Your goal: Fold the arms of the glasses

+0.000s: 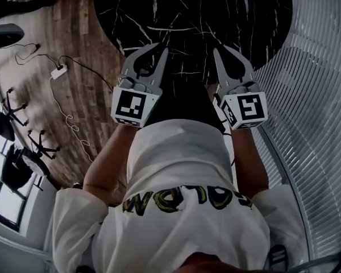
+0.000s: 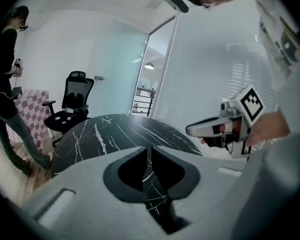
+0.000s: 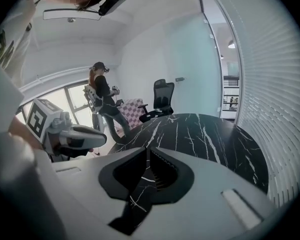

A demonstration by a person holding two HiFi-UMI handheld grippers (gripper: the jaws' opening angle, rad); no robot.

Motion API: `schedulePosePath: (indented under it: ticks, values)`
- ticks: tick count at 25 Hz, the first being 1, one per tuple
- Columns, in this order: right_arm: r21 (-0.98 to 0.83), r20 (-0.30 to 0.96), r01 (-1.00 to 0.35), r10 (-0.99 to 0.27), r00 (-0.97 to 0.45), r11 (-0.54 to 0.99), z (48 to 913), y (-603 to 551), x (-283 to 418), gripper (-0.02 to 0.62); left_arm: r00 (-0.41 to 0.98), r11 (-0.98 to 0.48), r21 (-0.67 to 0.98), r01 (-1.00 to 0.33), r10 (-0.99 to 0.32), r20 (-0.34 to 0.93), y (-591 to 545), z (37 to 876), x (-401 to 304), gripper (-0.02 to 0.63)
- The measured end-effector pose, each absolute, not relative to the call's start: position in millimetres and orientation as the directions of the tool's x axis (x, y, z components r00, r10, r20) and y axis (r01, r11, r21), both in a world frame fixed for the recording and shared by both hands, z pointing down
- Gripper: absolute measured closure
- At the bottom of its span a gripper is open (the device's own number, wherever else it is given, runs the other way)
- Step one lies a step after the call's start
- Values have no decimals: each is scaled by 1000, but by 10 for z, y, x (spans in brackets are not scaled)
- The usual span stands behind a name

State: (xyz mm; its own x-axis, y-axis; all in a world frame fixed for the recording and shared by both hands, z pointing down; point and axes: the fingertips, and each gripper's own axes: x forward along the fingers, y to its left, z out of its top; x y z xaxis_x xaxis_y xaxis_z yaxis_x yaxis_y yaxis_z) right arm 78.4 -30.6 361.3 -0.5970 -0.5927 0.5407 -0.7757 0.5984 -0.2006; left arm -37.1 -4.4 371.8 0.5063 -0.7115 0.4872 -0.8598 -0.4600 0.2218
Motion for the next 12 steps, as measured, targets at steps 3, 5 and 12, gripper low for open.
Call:
schedulePosePath:
  ticks: [3, 5, 12]
  values:
    - [-190, 557, -774, -583, -591, 604, 3786, -397, 805, 558, 495, -453, 219, -864, -691, 527, -67, 4001, -388, 574]
    - [-183, 567, -774, -577, -587, 607, 3905, -465, 813, 554, 486, -446, 217, -868, -678, 552, -99, 4181, -404, 559]
    - [-159, 625, -774, -544, -559, 613, 4449, -601, 863, 545, 479, -441, 229, -868, -619, 622, -119, 4768, -398, 545]
